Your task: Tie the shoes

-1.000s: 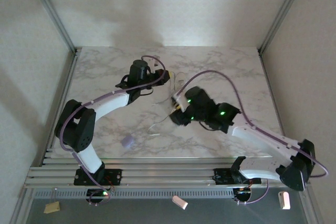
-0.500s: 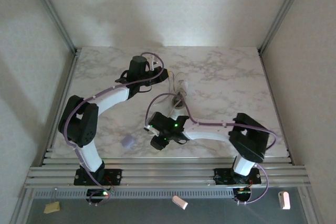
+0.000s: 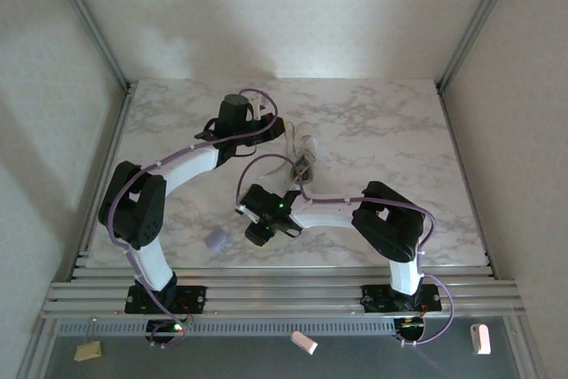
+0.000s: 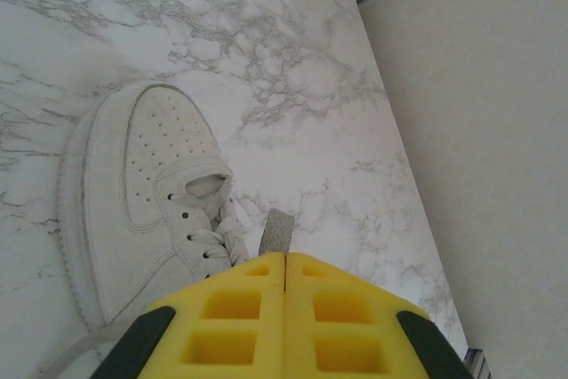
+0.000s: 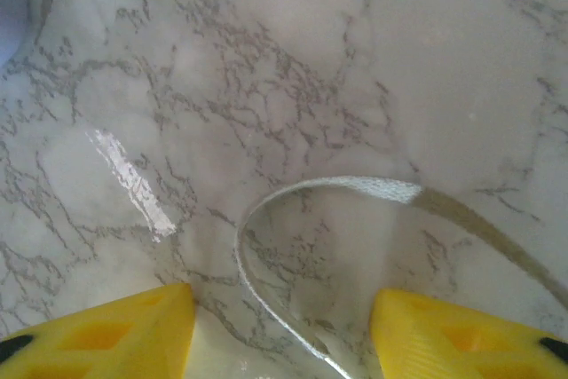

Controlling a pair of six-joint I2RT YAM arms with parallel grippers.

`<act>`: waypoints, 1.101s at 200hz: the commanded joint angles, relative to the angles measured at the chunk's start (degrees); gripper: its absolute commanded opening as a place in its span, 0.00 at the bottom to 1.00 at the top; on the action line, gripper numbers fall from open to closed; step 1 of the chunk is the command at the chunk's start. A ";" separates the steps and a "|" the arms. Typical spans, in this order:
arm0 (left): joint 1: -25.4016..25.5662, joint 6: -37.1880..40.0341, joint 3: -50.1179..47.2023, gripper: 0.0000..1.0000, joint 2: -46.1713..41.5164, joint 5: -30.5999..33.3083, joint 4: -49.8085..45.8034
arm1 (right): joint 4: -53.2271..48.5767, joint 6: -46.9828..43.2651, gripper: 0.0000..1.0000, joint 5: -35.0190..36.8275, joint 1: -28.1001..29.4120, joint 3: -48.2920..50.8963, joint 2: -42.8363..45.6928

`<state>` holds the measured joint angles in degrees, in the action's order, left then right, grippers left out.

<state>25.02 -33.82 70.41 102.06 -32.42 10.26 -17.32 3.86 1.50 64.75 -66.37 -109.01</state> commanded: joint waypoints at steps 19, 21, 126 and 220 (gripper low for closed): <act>-0.37 1.57 2.56 0.00 -0.18 -1.29 -1.29 | -1.22 0.27 0.44 -1.49 -0.59 -0.72 -3.19; -0.40 1.57 2.65 0.00 -0.15 -1.32 -1.34 | -1.18 0.27 0.41 -1.54 -0.55 -0.70 -3.22; 0.47 7.71 12.56 0.00 2.00 -2.65 -14.73 | 4.75 -7.53 0.00 14.15 4.40 -17.72 -11.40; 0.86 8.95 16.42 0.00 3.23 -3.71 -18.08 | -1.38 -18.91 0.00 26.17 0.65 -43.93 -28.74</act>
<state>25.45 -26.48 84.86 104.73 -35.00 -6.50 -15.27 -11.97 23.03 67.37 -104.36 -134.72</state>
